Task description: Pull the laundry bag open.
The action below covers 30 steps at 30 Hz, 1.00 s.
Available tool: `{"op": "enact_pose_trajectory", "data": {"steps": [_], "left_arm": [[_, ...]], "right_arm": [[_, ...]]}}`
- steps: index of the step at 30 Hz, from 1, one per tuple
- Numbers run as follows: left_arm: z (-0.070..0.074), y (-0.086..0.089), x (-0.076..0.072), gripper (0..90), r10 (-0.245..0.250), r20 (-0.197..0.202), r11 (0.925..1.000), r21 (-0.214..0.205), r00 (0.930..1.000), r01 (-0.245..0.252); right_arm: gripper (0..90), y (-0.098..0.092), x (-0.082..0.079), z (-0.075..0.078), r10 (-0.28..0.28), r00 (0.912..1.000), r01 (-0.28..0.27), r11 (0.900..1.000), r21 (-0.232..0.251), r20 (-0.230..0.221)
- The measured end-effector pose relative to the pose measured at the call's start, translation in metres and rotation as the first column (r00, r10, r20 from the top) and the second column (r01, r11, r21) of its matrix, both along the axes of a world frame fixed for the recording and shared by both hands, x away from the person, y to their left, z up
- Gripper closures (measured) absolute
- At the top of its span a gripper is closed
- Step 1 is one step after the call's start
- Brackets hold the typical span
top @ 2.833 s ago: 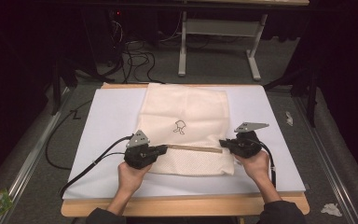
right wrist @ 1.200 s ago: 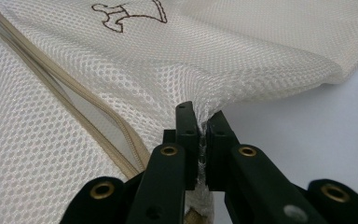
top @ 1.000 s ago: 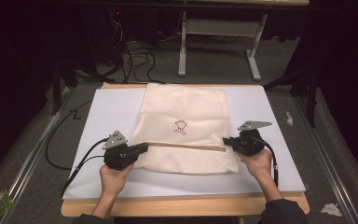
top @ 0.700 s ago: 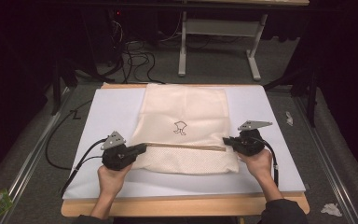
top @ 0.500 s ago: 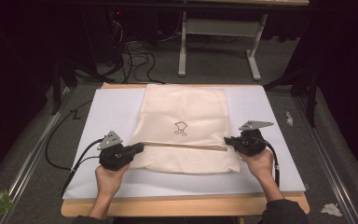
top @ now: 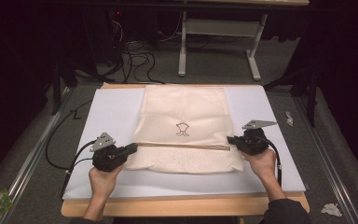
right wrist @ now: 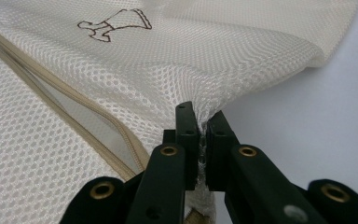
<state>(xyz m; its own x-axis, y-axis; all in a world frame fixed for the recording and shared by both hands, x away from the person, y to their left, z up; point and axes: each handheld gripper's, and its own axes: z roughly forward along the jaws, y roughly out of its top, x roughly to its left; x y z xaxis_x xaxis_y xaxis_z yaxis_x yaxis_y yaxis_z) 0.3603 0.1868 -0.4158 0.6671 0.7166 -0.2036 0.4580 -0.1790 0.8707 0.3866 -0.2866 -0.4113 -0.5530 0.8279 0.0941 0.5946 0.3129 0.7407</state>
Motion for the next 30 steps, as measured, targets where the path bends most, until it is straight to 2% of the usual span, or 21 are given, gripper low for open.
{"op": "enact_pose_trajectory", "data": {"steps": [11,16,23,28,30], "left_arm": [[0.001,0.004,-0.003,87.2,0.015,0.01,0.9998,0.013,0.9998,-0.015],[-0.002,0.013,0.001,87.2,0.037,-0.01,0.9992,-0.011,0.9993,-0.038],[-0.002,0.017,0.001,87.3,0.051,-0.011,0.9987,0.003,0.9986,-0.051],[-0.002,0.025,0.0,87.3,0.06,-0.016,0.9982,0.002,0.998,-0.06],[-0.003,0.024,0.0,87.3,0.066,-0.015,0.9976,0.022,0.9977,-0.066]], "right_arm": [[87.9,0.001,0.003,0.0,-0.009,1.0,0.009,1.0,0.002,0.003],[87.9,-0.002,0.005,-0.001,-0.024,0.9997,0.024,0.9995,-0.018,0.002],[88.1,-0.002,0.005,0.0,-0.018,0.9997,0.018,0.9994,-0.028,0.016],[88.3,-0.01,0.004,0.002,-0.043,0.9989,0.044,0.9989,-0.018,0.016],[88.4,-0.012,0.004,0.001,-0.045,0.9988,0.045,0.9988,-0.02,0.022]]}}
